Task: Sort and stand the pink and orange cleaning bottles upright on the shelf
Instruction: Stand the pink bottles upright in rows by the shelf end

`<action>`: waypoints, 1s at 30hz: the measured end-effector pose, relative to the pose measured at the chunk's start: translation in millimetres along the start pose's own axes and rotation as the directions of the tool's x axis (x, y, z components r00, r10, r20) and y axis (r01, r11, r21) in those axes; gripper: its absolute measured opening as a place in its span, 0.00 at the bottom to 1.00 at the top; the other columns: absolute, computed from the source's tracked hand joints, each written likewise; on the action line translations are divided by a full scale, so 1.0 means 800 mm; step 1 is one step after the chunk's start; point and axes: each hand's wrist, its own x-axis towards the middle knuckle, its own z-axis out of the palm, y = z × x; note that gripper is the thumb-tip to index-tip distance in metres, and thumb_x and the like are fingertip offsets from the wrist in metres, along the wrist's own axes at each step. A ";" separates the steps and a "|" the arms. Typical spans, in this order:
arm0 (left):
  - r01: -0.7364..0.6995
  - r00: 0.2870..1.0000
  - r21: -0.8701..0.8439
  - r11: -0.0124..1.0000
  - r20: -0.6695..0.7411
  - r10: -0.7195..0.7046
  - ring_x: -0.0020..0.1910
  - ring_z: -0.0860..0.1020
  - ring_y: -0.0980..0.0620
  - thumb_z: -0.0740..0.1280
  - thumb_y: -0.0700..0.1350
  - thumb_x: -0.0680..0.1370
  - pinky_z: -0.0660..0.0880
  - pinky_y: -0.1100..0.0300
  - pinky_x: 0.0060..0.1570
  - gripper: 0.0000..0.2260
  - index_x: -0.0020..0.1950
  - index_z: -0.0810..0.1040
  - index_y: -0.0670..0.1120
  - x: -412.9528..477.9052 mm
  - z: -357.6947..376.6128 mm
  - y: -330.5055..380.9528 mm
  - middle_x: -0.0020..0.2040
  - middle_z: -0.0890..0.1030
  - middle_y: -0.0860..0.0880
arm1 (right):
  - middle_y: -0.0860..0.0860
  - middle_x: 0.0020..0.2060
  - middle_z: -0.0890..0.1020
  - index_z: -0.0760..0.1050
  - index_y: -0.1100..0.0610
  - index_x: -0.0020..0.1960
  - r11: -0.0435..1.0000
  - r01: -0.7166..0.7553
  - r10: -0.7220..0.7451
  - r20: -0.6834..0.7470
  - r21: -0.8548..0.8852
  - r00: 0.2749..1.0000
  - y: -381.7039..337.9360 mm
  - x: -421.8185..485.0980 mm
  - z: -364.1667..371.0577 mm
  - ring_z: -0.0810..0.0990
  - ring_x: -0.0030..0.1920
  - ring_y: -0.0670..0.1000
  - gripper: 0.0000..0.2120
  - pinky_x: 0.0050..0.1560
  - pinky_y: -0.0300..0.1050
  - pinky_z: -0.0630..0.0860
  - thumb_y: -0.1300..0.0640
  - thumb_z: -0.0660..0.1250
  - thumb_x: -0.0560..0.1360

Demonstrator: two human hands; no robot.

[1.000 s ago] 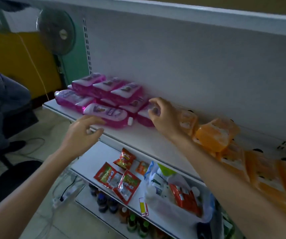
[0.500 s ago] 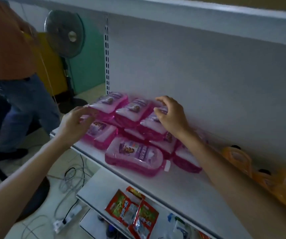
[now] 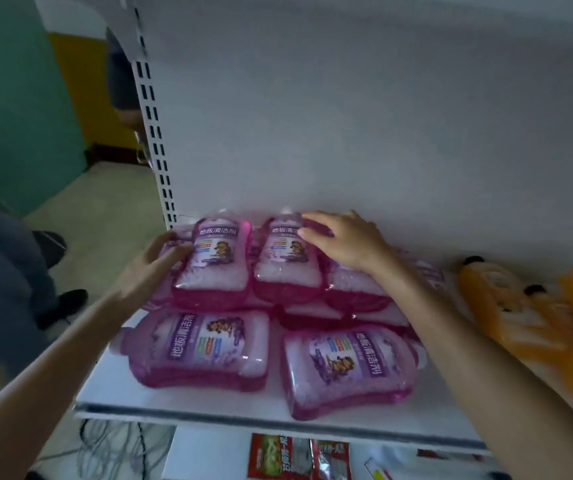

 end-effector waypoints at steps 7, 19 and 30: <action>-0.040 0.990 -0.094 0.995 0.129 0.052 0.40 0.83 0.44 0.69 0.72 0.52 0.79 0.53 0.40 0.34 0.57 0.74 0.64 0.020 0.008 -0.016 0.49 0.83 0.44 | 0.52 0.64 0.74 0.67 0.38 0.68 0.998 -0.035 0.034 0.014 0.061 0.999 -0.002 -0.007 -0.004 0.73 0.62 0.52 0.28 0.63 0.51 0.68 0.30 0.59 0.70; -0.078 0.988 -0.103 0.992 0.128 0.091 0.46 0.82 0.43 0.66 0.69 0.57 0.76 0.44 0.53 0.26 0.54 0.74 0.65 0.015 0.062 -0.005 0.51 0.82 0.45 | 0.52 0.62 0.75 0.71 0.42 0.66 0.986 -0.050 0.048 0.018 0.158 0.999 0.032 -0.036 -0.026 0.77 0.56 0.49 0.26 0.61 0.48 0.71 0.36 0.65 0.70; -0.059 0.991 -0.109 0.992 0.112 0.071 0.45 0.81 0.43 0.66 0.69 0.56 0.75 0.44 0.55 0.22 0.48 0.75 0.66 0.014 0.089 0.000 0.50 0.82 0.46 | 0.50 0.63 0.73 0.71 0.44 0.67 0.980 -0.014 0.009 0.026 0.197 1.000 0.055 -0.046 -0.035 0.76 0.55 0.46 0.26 0.62 0.50 0.71 0.38 0.65 0.72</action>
